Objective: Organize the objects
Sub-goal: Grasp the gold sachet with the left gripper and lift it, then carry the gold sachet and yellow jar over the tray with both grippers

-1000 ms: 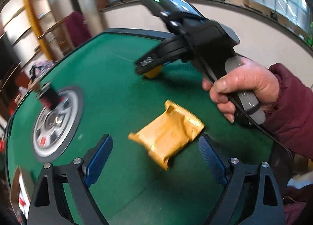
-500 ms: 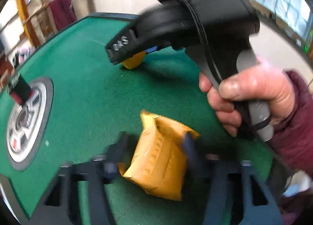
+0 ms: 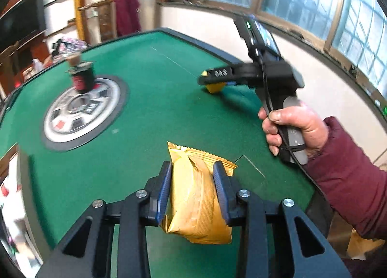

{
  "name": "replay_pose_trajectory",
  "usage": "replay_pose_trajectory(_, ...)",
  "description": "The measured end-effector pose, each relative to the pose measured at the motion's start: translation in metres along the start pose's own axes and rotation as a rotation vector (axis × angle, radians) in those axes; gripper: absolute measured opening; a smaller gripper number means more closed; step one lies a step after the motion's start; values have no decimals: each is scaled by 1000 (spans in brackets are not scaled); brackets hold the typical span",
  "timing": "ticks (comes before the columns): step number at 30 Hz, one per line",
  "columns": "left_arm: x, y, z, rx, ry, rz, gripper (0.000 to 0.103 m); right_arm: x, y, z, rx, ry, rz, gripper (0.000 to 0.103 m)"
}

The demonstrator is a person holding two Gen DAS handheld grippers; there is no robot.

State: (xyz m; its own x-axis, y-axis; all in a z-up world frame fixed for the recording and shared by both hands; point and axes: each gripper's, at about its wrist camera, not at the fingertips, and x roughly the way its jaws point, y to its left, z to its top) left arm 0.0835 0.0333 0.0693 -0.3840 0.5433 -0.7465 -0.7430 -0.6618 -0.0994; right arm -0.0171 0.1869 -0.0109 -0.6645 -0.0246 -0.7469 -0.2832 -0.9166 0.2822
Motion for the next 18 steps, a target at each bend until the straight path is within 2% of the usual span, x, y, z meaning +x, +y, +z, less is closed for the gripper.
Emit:
replay_pose_trajectory(7, -58, 38, -34, -167, -120, 41, 34, -2, 5, -2, -15, -21, -6, 43)
replay_pose_trajectory(15, -135, 102, -67, -343, -231, 185, 34, -9, 26, -5, -79, -45, -27, 43)
replay_pose_trajectory(18, -152, 128, -72, -394, -262, 228, 34, -18, 47, -10, -101, -36, 13, 43)
